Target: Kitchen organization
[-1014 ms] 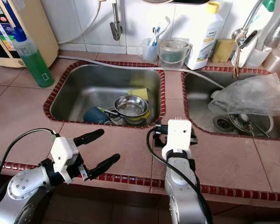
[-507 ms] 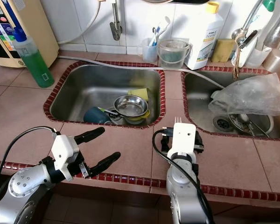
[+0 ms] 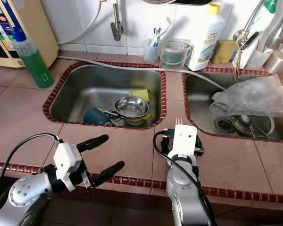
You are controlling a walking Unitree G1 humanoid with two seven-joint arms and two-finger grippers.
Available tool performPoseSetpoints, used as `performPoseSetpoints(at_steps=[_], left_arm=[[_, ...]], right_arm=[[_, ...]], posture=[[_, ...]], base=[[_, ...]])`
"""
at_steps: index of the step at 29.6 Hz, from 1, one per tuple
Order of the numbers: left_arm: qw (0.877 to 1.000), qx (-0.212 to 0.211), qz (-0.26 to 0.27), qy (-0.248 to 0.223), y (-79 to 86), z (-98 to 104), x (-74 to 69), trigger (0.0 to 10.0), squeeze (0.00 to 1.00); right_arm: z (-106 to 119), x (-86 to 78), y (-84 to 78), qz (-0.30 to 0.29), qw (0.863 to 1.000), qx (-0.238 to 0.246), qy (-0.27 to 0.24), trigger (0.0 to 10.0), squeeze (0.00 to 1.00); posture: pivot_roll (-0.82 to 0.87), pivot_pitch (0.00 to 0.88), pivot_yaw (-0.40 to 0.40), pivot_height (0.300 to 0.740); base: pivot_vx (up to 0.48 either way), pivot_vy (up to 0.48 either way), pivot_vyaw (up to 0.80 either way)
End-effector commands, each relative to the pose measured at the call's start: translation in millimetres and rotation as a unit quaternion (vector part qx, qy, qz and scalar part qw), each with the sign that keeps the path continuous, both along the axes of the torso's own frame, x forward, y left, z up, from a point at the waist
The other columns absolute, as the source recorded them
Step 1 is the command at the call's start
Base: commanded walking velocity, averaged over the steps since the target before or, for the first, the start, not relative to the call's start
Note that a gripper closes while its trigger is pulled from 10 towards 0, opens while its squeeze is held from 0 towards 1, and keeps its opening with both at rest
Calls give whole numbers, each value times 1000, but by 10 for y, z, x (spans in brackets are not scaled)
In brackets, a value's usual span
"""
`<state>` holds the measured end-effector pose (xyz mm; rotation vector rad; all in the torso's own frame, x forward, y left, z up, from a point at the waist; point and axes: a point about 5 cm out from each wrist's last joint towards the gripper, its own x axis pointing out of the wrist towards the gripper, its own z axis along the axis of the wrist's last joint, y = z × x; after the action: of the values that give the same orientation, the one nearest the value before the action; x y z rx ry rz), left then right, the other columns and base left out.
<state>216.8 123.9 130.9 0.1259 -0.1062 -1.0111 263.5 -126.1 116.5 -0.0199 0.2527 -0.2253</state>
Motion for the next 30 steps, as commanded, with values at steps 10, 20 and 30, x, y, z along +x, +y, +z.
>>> performPoseSetpoints(at_steps=[10, 20, 30], left_arm=[[1000, -3, -6, -2, -26, 57, -39, 10000, 0], [1000, -4, -8, -4, -41, 88, -13, 10000, 0], [1000, -3, -10, -9, -40, 126, 48, 10000, 0]], right_arm=[[-2, -92, 473, 32, 992, 110, 48, 10000, 0], [-4, -167, 522, 49, 989, 128, 58, 8431, 0], [-122, -190, 484, 30, 980, 177, 81, 0, 0]], posture=[[-103, 148, 11, 740], [-106, 171, 13, 740], [-107, 175, 25, 740]], base=[[0, 0, 0], [0, 0, 0], [0, 0, 0]])
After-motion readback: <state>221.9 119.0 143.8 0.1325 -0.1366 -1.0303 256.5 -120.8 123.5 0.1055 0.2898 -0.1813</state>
